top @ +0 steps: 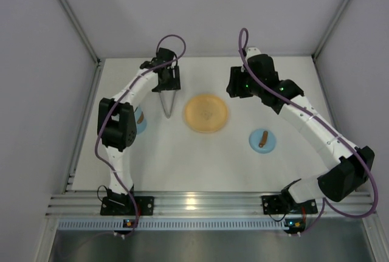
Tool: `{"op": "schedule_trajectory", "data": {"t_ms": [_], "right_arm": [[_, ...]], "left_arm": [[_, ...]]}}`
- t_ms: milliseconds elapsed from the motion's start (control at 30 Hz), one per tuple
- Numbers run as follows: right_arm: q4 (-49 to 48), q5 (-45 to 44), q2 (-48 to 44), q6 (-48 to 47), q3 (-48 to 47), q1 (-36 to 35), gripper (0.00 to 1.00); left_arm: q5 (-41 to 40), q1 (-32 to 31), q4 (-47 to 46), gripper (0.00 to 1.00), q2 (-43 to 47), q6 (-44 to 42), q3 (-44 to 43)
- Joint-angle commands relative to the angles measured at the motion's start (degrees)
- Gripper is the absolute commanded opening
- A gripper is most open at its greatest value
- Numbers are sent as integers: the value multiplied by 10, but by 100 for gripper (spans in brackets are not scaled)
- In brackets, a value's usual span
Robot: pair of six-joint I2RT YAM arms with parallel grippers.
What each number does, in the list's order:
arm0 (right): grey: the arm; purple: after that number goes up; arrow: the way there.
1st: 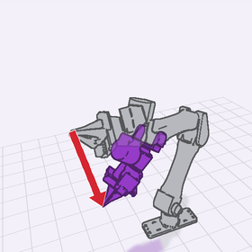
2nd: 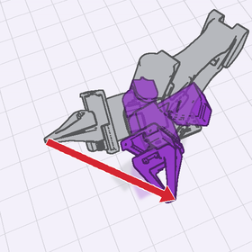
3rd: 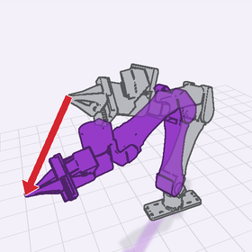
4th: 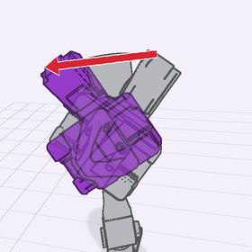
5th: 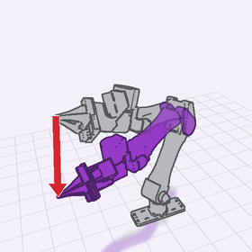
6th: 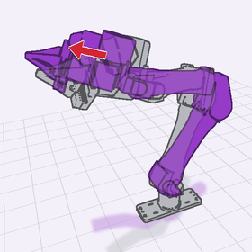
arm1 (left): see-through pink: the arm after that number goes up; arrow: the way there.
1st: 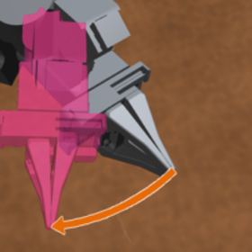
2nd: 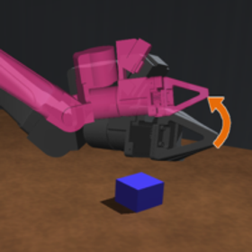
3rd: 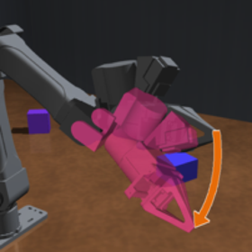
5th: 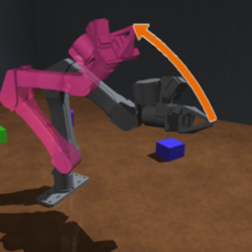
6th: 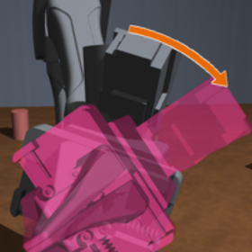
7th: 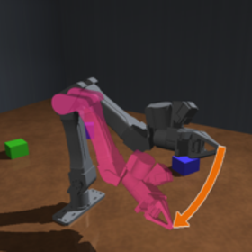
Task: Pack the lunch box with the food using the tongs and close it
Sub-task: Place the clamp at the center of the board, then pick up the box lid from the center of the board.
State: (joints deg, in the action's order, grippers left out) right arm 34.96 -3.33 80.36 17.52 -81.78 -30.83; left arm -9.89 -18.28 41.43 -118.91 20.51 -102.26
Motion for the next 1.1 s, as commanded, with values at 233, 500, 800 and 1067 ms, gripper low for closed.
{"op": "schedule_trajectory", "data": {"t_ms": [233, 500, 800, 1067], "right_arm": [[-9, -4, -35, 0, -11, 45, 48], [1, -20, -109, 25, 32, 150, 48], [12, 2, -223, 66, 115, 250, 49], [27, -4, -260, 72, 124, 263, 50]], "left_arm": [[-14, -82, 6, 79, 91, -18, -37], [7, -207, -16, 79, 89, -7, -43], [87, -358, -92, 78, -20, 18, -108], [73, -424, -93, 77, -134, 28, -196]]}}
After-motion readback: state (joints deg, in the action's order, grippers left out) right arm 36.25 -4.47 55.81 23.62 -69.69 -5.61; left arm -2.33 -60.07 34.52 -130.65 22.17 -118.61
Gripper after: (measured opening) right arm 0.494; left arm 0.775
